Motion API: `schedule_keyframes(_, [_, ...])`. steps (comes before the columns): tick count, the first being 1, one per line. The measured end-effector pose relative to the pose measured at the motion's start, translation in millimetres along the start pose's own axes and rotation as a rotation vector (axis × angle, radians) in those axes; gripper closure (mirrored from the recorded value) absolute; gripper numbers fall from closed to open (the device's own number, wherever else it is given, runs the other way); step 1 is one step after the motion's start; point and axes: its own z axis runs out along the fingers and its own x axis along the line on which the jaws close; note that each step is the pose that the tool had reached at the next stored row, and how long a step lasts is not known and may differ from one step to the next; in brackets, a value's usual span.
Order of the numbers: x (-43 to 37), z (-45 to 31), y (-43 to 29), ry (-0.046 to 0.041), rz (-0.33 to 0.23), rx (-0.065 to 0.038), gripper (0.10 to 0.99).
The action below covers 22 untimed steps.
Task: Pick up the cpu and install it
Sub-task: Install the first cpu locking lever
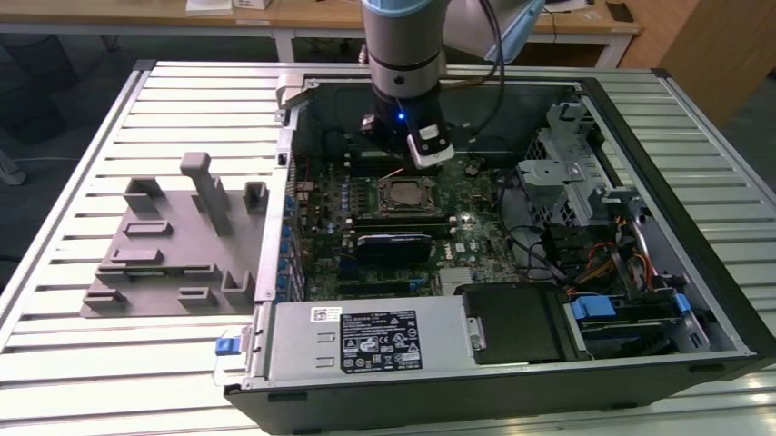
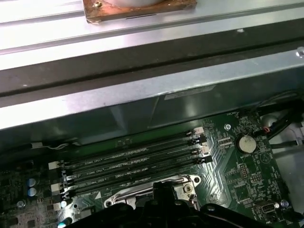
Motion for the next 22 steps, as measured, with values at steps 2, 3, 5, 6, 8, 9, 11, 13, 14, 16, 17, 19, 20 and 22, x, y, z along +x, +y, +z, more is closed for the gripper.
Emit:
schedule_keyframes(2, [0.0,2.1,-0.5,-0.0010,0.003,0.000,0.980])
schedule_keyframes(3, [0.1,3.1,-0.6,-0.0015,0.004,0.000,0.980])
schedule_keyframes(5, [0.7,5.2,0.7,-0.0022,0.006,0.000,0.980])
schedule_keyframes(6, [1.3,6.4,2.5,-0.0024,0.007,0.000,0.980])
schedule_keyframes(8, [2.5,8.3,6.4,-0.0028,0.009,0.001,0.980])
schedule_keyframes(9, [2.9,9.0,7.4,-0.0030,0.009,0.001,0.980])
schedule_keyframes(11, [3.2,10.8,7.9,-0.0034,0.010,0.001,0.980])
schedule_keyframes(13, [3.4,12.9,7.4,-0.0057,0.011,0.001,0.980])
schedule_keyframes(14, [3.4,13.7,7.3,-0.0070,0.011,0.001,0.980])
schedule_keyframes(16, [3.4,13.8,7.2,-0.0072,0.011,0.001,0.980])
schedule_keyframes(17, [3.4,13.7,7.2,-0.0072,0.011,0.002,0.980])
schedule_keyframes(19, [3.5,14.0,7.2,-0.0078,0.012,0.002,0.980])
schedule_keyframes(20, [3.6,14.5,7.1,-0.0109,0.015,0.006,0.980])
schedule_keyframes(22, [3.8,15.5,6.8,-0.0230,0.026,0.020,0.980])
